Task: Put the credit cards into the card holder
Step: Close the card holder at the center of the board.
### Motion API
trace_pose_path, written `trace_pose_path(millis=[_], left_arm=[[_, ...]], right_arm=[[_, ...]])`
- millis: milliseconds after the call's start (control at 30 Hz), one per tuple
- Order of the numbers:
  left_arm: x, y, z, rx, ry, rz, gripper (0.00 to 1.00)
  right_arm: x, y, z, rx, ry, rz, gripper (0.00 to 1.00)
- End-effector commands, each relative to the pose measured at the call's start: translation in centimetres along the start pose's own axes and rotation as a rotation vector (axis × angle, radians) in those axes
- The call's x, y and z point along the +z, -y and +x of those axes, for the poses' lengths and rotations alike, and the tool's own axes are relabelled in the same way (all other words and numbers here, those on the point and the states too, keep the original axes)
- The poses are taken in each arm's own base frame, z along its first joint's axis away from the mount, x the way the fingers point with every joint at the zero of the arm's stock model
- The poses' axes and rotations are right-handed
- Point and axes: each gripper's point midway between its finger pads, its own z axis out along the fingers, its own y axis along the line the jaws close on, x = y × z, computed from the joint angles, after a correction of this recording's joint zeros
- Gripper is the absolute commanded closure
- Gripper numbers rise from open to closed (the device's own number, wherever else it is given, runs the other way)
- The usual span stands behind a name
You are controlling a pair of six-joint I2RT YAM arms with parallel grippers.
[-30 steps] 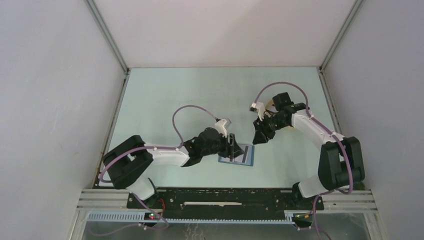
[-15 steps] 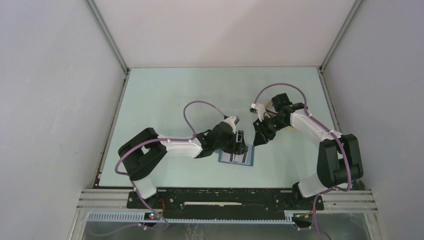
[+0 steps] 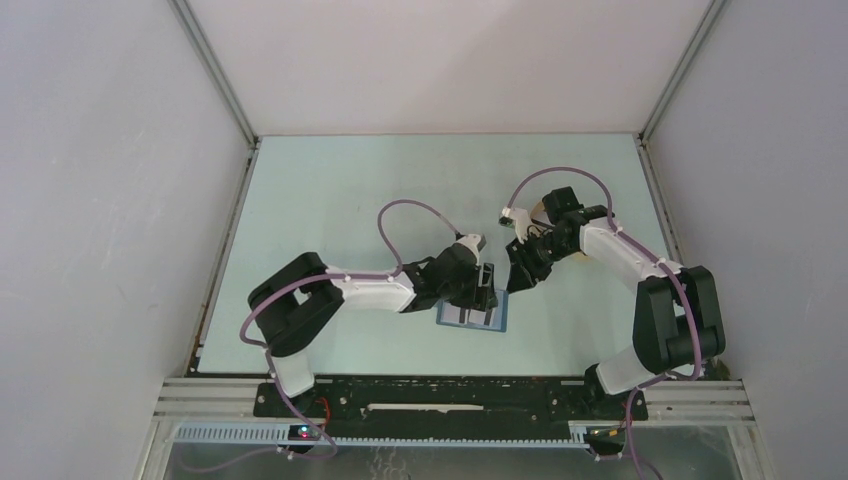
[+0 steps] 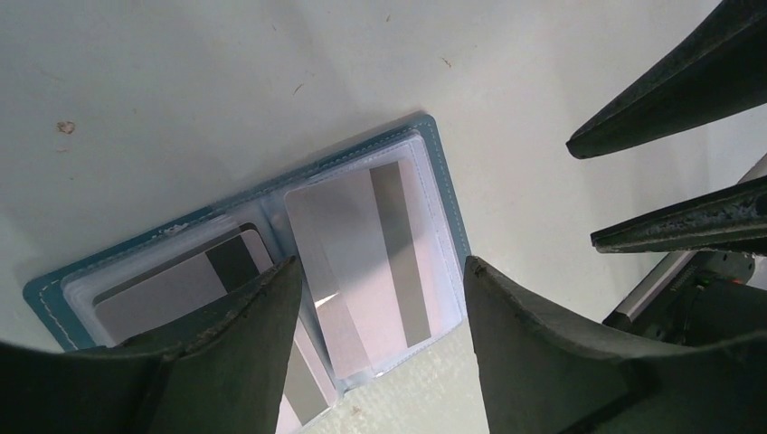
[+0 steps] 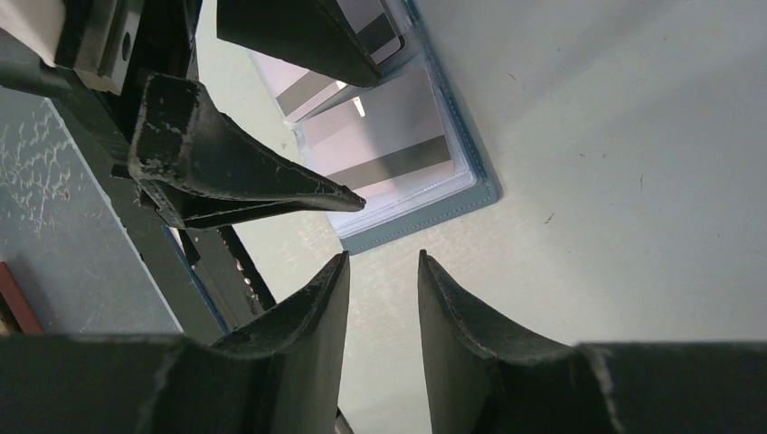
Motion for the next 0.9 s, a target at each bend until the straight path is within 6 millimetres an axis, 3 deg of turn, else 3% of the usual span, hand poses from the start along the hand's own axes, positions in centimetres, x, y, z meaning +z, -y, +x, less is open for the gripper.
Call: trace_pose_path(millis=[0,167,867], left_arm=[[0.2,0.1,-1.3,0.037,0.023,-0.053,0.28],[0.2,-0.1,-0.7,0.044,-0.002,-0.076,0.28],[-0.9,2.2,0.7,-0.016,-0.027,0.04,0.35]], right_arm=[[-0.4,0.1,-0.8,0.001,0.01,0.007,0.58],[-0.5,0.0,-0.9,0.0,0.012,0.006,0.58],[-0.4,0.3,-0.7,0.014,0.004,0.01,0.58]])
